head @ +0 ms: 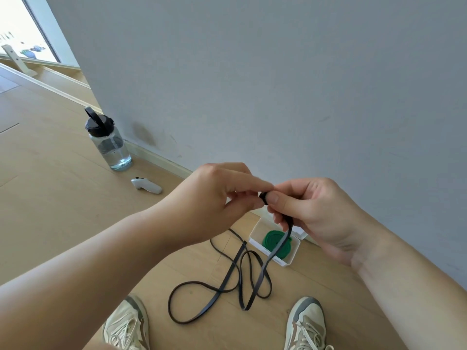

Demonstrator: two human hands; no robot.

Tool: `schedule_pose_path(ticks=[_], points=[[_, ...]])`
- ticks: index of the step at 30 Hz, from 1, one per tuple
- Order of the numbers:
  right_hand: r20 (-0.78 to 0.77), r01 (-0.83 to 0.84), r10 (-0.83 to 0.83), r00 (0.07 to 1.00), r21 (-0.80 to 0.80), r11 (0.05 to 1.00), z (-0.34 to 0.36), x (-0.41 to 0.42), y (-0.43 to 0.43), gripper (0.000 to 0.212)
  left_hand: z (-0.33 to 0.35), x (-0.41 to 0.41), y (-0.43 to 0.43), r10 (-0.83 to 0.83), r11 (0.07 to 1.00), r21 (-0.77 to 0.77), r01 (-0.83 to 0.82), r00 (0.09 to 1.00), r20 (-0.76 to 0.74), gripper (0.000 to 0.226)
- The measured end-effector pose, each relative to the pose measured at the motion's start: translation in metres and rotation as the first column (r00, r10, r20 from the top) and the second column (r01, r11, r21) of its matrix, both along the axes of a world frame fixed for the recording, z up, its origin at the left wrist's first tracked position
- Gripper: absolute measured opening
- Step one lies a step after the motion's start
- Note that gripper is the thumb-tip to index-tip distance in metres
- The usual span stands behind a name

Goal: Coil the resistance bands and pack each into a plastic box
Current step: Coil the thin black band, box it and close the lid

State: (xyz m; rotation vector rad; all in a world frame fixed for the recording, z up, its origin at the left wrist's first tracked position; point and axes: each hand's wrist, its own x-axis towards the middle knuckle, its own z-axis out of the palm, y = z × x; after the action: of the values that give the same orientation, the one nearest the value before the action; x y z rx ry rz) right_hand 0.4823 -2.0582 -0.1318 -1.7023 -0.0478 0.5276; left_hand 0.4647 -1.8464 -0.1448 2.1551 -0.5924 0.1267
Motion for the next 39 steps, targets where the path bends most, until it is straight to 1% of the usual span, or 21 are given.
schedule_pose_path(ticks=[3,5,7,9,11,13,15,18,20,22,24,26,27,28,30,32,33,35,36,37,39], points=[[-0.132,0.012,0.006,0.991,0.139,0.990,0.003,-0.001,0.003,0.023,0.000,-0.001,0.001,-0.006,1.000,-0.007,0.006,0.999,0.040,0.030],[-0.203,0.013,0.036,0.978,0.233,0.973,0.005,-0.002,0.005,0.024,0.001,-0.001,0.000,-0.003,1.000,0.018,0.002,0.997,0.076,0.025],[-0.249,0.028,0.060,0.967,0.332,0.943,0.006,-0.004,0.009,0.025,0.002,-0.002,-0.001,0.042,0.999,0.025,-0.046,0.989,0.143,0.020],[-0.287,0.075,0.046,0.957,0.398,0.914,0.006,-0.004,0.012,0.030,0.002,-0.002,-0.001,0.093,0.995,0.021,-0.099,0.975,0.202,0.019],[-0.321,0.131,0.013,0.947,0.422,0.897,0.005,-0.005,0.013,0.032,0.002,-0.001,-0.001,0.128,0.989,0.042,-0.142,0.962,0.241,0.017],[-0.334,0.162,-0.010,0.942,0.430,0.888,0.005,-0.006,0.013,0.030,0.002,-0.001,-0.002,0.150,0.983,0.059,-0.172,0.950,0.272,0.015],[-0.350,0.184,-0.017,0.936,0.450,0.874,0.006,-0.006,0.013,0.026,0.002,0.000,-0.003,0.160,0.983,0.039,-0.178,0.944,0.288,0.013],[-0.373,0.207,-0.016,0.928,0.479,0.853,0.007,-0.006,0.013,0.024,0.003,0.000,-0.004,0.176,0.984,-0.019,-0.177,0.946,0.273,0.010],[-0.357,0.188,-0.007,0.934,0.474,0.860,0.006,-0.005,0.011,0.025,0.003,0.000,-0.004,0.178,0.984,-0.029,-0.177,0.946,0.272,0.010],[-0.305,0.162,-0.028,0.952,0.424,0.891,0.005,-0.005,0.009,0.027,0.001,0.001,-0.005,0.165,0.986,-0.016,-0.168,0.946,0.278,0.013],[-0.183,0.137,-0.086,0.979,0.283,0.949,0.003,-0.006,0.008,0.028,-0.001,0.001,-0.006,0.146,0.989,-0.007,-0.149,0.957,0.251,0.019],[0.003,0.127,-0.128,0.992,0.073,0.989,0.000,-0.008,0.008,0.017,-0.001,0.001,-0.008,0.125,0.992,-0.042,-0.119,0.979,0.163,0.018],[0.086,0.134,-0.132,0.988,-0.025,0.991,-0.001,-0.008,0.008,0.012,0.000,0.001,-0.008,0.116,0.992,-0.066,-0.110,0.988,0.102,0.015],[0.155,0.153,-0.135,0.979,-0.110,0.982,-0.001,-0.008,0.009,0.011,0.001,0.002,-0.008,0.113,0.990,-0.083,-0.109,0.993,0.037,0.012],[0.231,0.175,-0.127,0.965,-0.201,0.964,0.000,-0.006,0.009,0.010,0.001,0.002,-0.006,0.131,0.986,-0.093,-0.137,0.989,-0.073,0.009],[0.235,0.152,-0.103,0.967,-0.199,0.968,0.002,-0.007,0.011,0.008,0.001,0.002,-0.002,0.155,0.980,-0.097,-0.172,0.975,-0.157,0.010],[0.226,0.143,-0.100,0.969,-0.184,0.972,0.002,-0.007,0.012,0.006,0.002,0.001,-0.001,0.152,0.978,-0.109,-0.176,0.968,-0.200,0.013],[0.185,0.147,-0.124,0.975,-0.119,0.982,0.003,-0.008,0.014,0.005,0.003,-0.001,0.000,0.127,0.978,-0.136,-0.159,0.967,-0.219,0.033],[0.140,0.147,-0.138,0.980,-0.055,0.988,0.003,-0.008,0.015,0.006,0.003,-0.002,0.001,0.112,0.979,-0.145,-0.140,0.976,-0.184,0.042],[0.081,0.140,-0.141,0.987,0.017,0.990,0.003,-0.008,0.015,0.009,0.002,-0.002,0.000,0.095,0.984,-0.141,-0.112,0.988,-0.121,0.045],[-0.038,0.112,-0.107,0.993,0.149,0.983,0.005,-0.008,0.015,0.015,-0.001,-0.002,-0.001,0.048,0.995,-0.083,-0.046,0.999,0.015,0.038]])
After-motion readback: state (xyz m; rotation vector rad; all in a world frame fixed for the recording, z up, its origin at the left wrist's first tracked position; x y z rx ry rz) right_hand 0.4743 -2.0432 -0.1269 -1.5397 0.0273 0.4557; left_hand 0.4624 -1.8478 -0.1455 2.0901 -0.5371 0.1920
